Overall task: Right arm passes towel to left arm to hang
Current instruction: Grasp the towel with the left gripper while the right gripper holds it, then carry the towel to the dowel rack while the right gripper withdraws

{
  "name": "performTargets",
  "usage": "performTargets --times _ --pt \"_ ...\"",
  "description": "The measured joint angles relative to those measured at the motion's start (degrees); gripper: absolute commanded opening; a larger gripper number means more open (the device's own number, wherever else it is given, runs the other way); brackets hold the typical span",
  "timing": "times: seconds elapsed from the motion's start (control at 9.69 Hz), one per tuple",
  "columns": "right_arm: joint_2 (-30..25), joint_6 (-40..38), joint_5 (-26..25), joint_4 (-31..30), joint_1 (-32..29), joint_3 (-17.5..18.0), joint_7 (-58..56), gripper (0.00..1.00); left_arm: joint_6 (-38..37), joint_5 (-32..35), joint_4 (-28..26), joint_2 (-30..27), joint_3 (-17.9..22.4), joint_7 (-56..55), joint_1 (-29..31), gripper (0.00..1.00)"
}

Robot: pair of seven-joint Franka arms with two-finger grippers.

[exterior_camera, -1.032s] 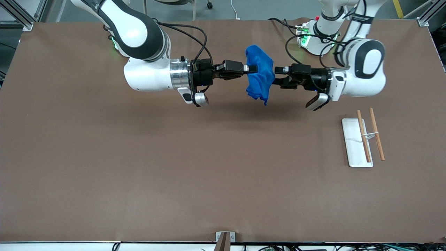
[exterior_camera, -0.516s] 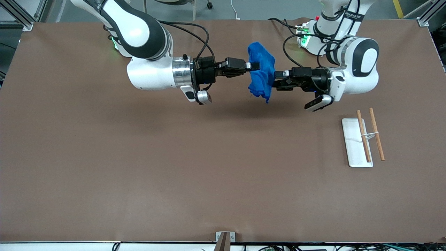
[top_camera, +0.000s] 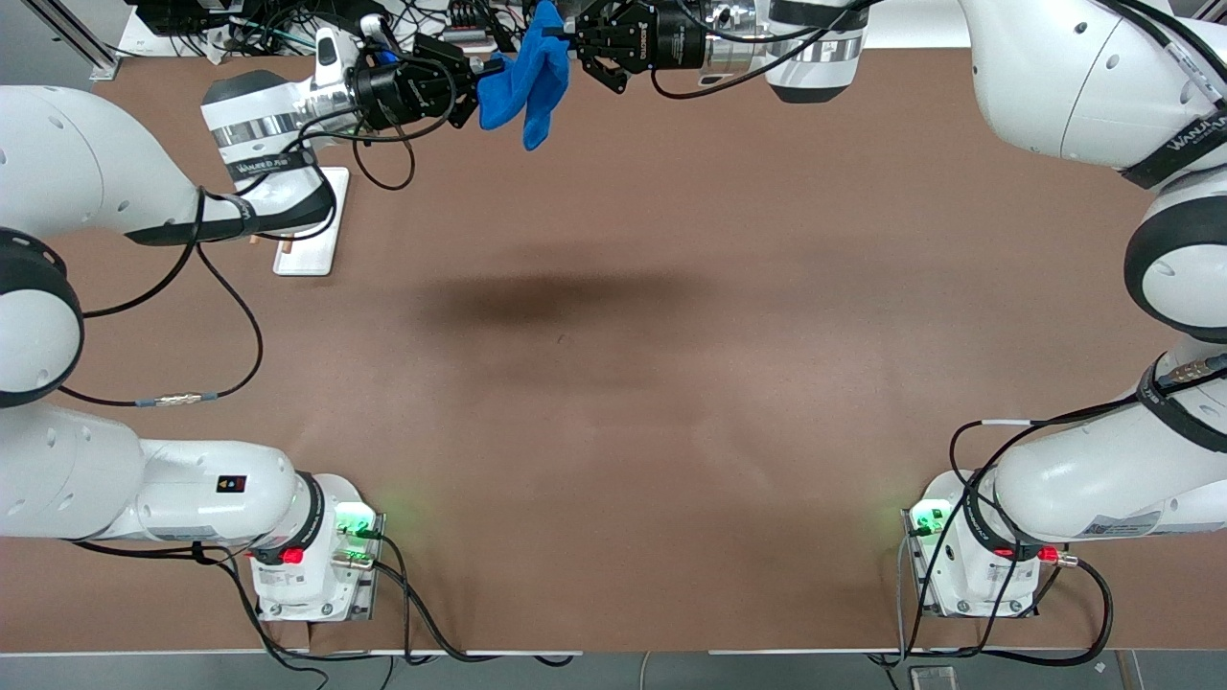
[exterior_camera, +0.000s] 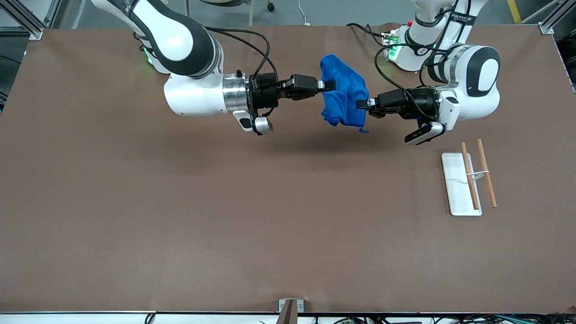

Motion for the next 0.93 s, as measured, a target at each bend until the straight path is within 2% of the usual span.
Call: performTargets --times 0.1,0.21,0.62,0.72,0.93 --pt "0.0 0.0 0.0 0.0 0.0 0.0 0.0 0.05 0.4 1.1 0.2 0.0 0.0 0.1 0.0 0.00" --pt "0.0 0.0 0.0 0.0 0.0 0.0 0.0 0.99 0.8 2.5 0.4 0.0 0.0 0.2 0.1 0.00" --pt "0.0 -0.2 -0.1 0.0 0.0 -0.1 0.0 1.00 0.9 11.1 2.6 -0.1 1.9 0.2 1.6 0.00" --pt "0.0 0.0 -1.8 -0.2 -0.3 -0.3 -0.1 1.00 0.9 14.3 3.4 -0.1 2.9 0.2 1.6 0.00" --pt "0.2 0.0 -10.7 -1.0 -2.7 -0.6 0.1 1.00 0.9 24.2 5.3 -0.1 5.7 0.2 1.7 0.00"
